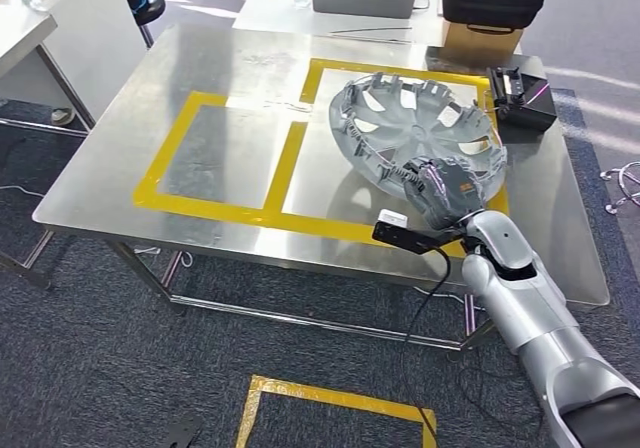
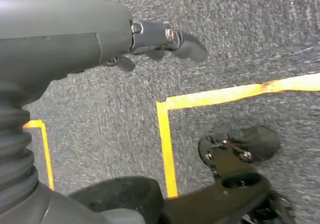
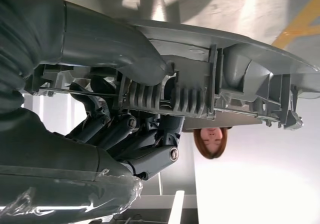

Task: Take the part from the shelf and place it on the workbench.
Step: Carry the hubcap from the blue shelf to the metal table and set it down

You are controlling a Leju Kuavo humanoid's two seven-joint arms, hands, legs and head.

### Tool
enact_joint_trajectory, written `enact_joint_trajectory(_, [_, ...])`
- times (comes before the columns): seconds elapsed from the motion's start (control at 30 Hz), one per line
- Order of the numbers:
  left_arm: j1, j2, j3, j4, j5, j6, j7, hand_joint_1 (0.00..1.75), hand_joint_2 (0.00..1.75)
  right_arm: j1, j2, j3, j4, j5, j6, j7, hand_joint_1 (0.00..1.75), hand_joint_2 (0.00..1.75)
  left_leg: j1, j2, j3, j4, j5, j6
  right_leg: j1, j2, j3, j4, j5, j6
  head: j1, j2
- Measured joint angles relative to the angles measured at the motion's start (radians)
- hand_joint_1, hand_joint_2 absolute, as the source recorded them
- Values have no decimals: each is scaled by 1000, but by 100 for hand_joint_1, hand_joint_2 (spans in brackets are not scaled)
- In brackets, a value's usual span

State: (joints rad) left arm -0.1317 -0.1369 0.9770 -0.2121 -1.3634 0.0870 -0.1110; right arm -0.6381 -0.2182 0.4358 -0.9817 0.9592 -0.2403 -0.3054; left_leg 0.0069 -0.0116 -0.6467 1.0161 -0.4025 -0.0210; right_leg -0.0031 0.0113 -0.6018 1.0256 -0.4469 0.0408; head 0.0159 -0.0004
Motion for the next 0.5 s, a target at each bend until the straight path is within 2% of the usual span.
enact_joint_trajectory(0.07, [1, 1, 0, 0, 0, 0, 0, 0, 175, -1, 0, 0, 0, 0, 0, 0, 175, 175, 0, -1, 2, -4, -4, 11, 0, 0, 2, -6, -1, 9, 0, 0])
enact_joint_trajectory(0.13, [2, 2, 0, 0, 0, 1, 0, 0, 175, -1, 0, 0, 0, -1, -1, -1, 175, 175, 3, -1, 6, -7, -5, 22, 0, -1, -6, 13, -18, 19, 3, 0])
enact_joint_trajectory(0.17, [1, 3, 0, 0, 0, 1, 0, 0, 175, -1, 0, 0, 0, -1, -1, -1, 175, 175, 4, -2, 9, -8, -6, 26, -1, -2, -24, 52, -39, 23, 5, 0])
enact_joint_trajectory(0.23, [1, 2, 0, 0, 0, 1, 0, 0, 175, -1, 0, 0, 0, -2, -1, -2, 175, 175, 4, -3, 13, -8, -10, 32, -1, -3, -90, 181, -95, 27, 11, 0])
enact_joint_trajectory(0.27, [2, 2, 0, 0, 0, 1, 0, 0, 175, -1, 0, 0, 0, -1, 0, -2, 175, 175, 3, -3, 16, -8, -12, 34, -1, -3, -124, 240, -111, 28, 11, 0])
enact_joint_trajectory(0.3, [3, 3, 0, 0, 0, 1, 0, 0, 175, 0, 0, 1, 0, -1, 0, -2, 175, 175, 2, -4, 19, -8, -15, 35, 0, -3, -145, 270, -108, 28, 12, 0])
enact_joint_trajectory(0.33, [4, 3, 0, 0, 0, 1, 0, 0, 175, 1, 0, 0, 0, -1, 0, -1, 175, 175, 2, -4, 23, -8, -18, 34, 0, -3, -147, 261, -86, 26, 12, 0])
enact_joint_trajectory(0.37, [4, 3, 0, 0, 0, 1, 0, 0, 175, 1, 0, 0, 0, -1, 0, -1, 175, 175, 2, -5, 28, -8, -21, 33, -1, -4, -131, 215, -49, 25, 12, 0])
enact_joint_trajectory(0.4, [4, 3, 0, 0, 0, 1, 0, 0, 175, 1, 0, 0, 0, 0, 0, 1, 175, 175, 3, -6, 33, -8, -25, 30, -1, -4, -103, 146, -8, 23, 12, 0])
enact_joint_trajectory(0.43, [4, 3, 0, 0, 0, 1, 0, 0, 175, -1, 0, 0, 0, 3, 0, 3, 175, 175, 1, -6, 37, -7, -29, 26, 0, -5, -72, 79, 20, 21, 12, 0])
enact_joint_trajectory(0.47, [3, 3, 0, 0, 0, 1, 0, 0, 175, -3, 0, 0, 0, 8, 0, 6, 175, 175, -1, -6, 39, -6, -31, 22, 1, -5, -49, 31, 35, 18, 11, 0])
enact_joint_trajectory(0.5, [3, 3, 0, 0, 0, 1, 0, 0, 175, -6, 0, 0, 1, 14, 0, 9, 175, 175, -2, -6, 39, -7, -33, 17, 2, -5, -36, 6, 38, 14, 11, 0])
